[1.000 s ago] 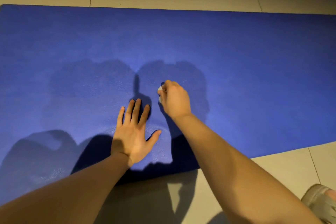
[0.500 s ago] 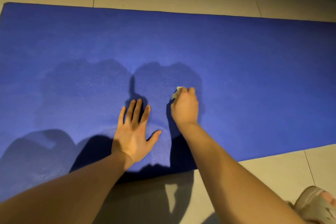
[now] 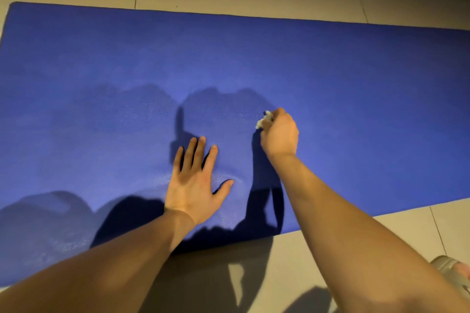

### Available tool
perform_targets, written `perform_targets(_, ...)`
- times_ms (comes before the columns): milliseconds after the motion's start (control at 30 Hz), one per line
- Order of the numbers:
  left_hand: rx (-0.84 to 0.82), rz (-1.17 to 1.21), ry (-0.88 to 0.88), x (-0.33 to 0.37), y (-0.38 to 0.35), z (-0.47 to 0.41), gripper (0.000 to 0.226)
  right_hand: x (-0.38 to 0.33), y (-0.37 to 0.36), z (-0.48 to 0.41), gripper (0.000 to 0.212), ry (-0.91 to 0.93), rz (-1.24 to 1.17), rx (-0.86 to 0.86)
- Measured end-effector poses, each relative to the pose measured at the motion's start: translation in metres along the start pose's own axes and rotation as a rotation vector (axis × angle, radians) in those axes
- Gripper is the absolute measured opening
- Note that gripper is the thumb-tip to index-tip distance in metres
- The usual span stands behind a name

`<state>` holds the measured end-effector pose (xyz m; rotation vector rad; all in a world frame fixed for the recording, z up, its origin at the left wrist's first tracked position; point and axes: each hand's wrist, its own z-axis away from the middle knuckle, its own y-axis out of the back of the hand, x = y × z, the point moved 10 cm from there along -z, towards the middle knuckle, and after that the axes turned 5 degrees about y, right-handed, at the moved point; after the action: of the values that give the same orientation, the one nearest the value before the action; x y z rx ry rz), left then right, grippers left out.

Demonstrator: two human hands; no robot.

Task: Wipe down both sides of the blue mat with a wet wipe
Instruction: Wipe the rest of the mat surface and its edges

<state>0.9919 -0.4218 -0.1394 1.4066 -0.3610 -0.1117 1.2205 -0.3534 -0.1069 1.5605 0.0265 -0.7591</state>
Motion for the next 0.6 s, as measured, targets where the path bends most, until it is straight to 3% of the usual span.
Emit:
perform_targets(100,-0.005,-0.005,0.001,0.000,0.000,-0.001,0.087,-0.054,-0.033,0.027,0.013,0.162,-0.103,-0.086)
perform_targets(200,-0.007,-0.007,0.006,0.000,0.000,-0.001,0.088,-0.077,-0.043,0.044,0.014,0.318,-0.034,-0.177)
perform_targets(300,-0.010,0.007,0.006,0.000,-0.001,0.000,0.088,-0.043,-0.024,0.022,0.020,0.259,0.075,-0.135)
perform_targets(433,-0.013,0.051,-0.001,-0.001,0.000,-0.001,0.088,0.002,-0.004,0.003,0.007,0.010,0.133,-0.081)
perform_targets(500,-0.024,0.080,-0.007,-0.001,-0.001,0.000,0.088,-0.016,-0.014,0.008,0.005,0.027,0.120,-0.086)
perform_targets(600,-0.021,0.209,-0.033,-0.005,0.006,0.001,0.083,-0.072,-0.042,0.025,0.020,0.167,0.062,-0.106)
